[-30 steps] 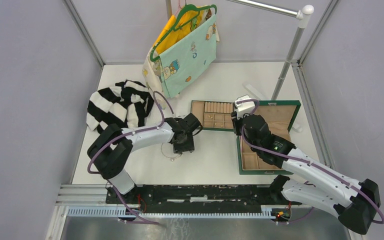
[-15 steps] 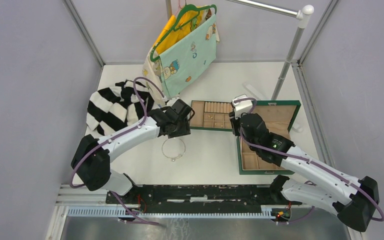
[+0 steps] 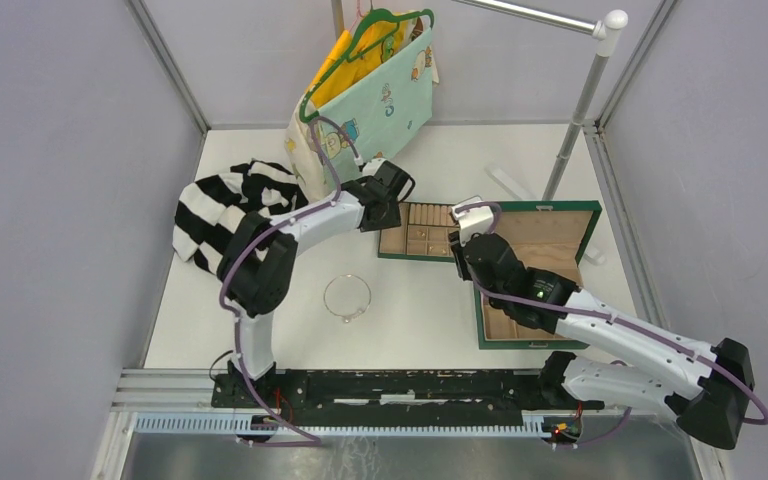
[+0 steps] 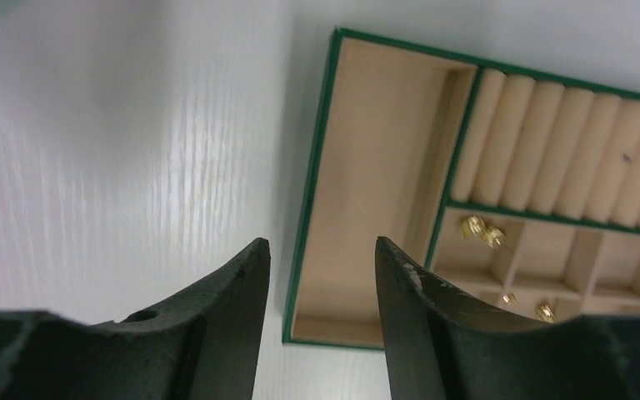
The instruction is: Organize the mixed jewelry
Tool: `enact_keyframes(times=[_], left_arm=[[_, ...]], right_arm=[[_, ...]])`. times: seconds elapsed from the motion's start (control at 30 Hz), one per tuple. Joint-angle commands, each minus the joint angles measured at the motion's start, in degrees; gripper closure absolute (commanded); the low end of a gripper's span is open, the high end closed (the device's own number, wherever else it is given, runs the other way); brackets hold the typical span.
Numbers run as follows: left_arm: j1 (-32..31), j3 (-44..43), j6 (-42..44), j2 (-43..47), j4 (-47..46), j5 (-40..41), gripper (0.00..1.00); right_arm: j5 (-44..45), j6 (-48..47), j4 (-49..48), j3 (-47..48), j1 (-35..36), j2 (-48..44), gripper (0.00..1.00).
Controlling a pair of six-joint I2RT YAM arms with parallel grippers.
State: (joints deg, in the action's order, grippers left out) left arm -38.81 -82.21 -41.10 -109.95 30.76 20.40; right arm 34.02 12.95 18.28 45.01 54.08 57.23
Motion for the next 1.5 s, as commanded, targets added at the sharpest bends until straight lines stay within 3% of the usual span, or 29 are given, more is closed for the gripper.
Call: enact_keyframes(times=[0.0,0.17,0.33,0.5,0.6,0.77,0.9,1.07,1.23,1.47], left_arm=[[2.6,-3.9,4.6,-5.0,-3.1,-0.3,0.45],[2.9,-1.9,4.7,-7.3,-5.2,-2.1,0.53],[2.8,-0.4,4.1,-8.1,-5.5,-3.2,0.73],[1.6,2.5,3.6,-4.6,-4.3,-2.1,0.95],[0.5,4.1,3.6,-2.6,-2.7,-1.3,0.98],[-0.2,8.3,3.1,1.6,-1.1,-0.5,0.98],[-0.8,11.3,2.9,6.9,0.9,0.5,0.98],[-1.3,13.6,3.2,12.7,4.4,2.3,0.98],[-1.5,17.3,2.8,19.1,5.9,2.2,0.98],[-1.7,19.1,2.1,25.0,7.0,1.5,0.98]], right_arm=[[4.5,2.6,1.8,3.0,0.4,-2.7,0.62],[6.9,2.9,3.8,3.4,0.4,-3.4,0.61],[9.9,1.9,5.9,5.2,0.4,-4.6,0.61],[25.7,-0.4,12.2,8.5,0.3,-6.5,0.58],[34.2,-0.1,17.4,9.4,-2.5,-8.9,0.52],[18.7,-0.7,16.6,4.3,-13.8,-13.9,0.52],[0.9,4.4,15.5,-2.0,-14.2,-13.6,0.51],[-12.7,10.5,11.5,-11.4,-14.3,-13.8,0.50],[-20.8,15.9,8.5,-18.0,-14.1,-12.7,0.50],[-24.9,19.7,6.2,-21.7,-12.9,-12.3,0.52]])
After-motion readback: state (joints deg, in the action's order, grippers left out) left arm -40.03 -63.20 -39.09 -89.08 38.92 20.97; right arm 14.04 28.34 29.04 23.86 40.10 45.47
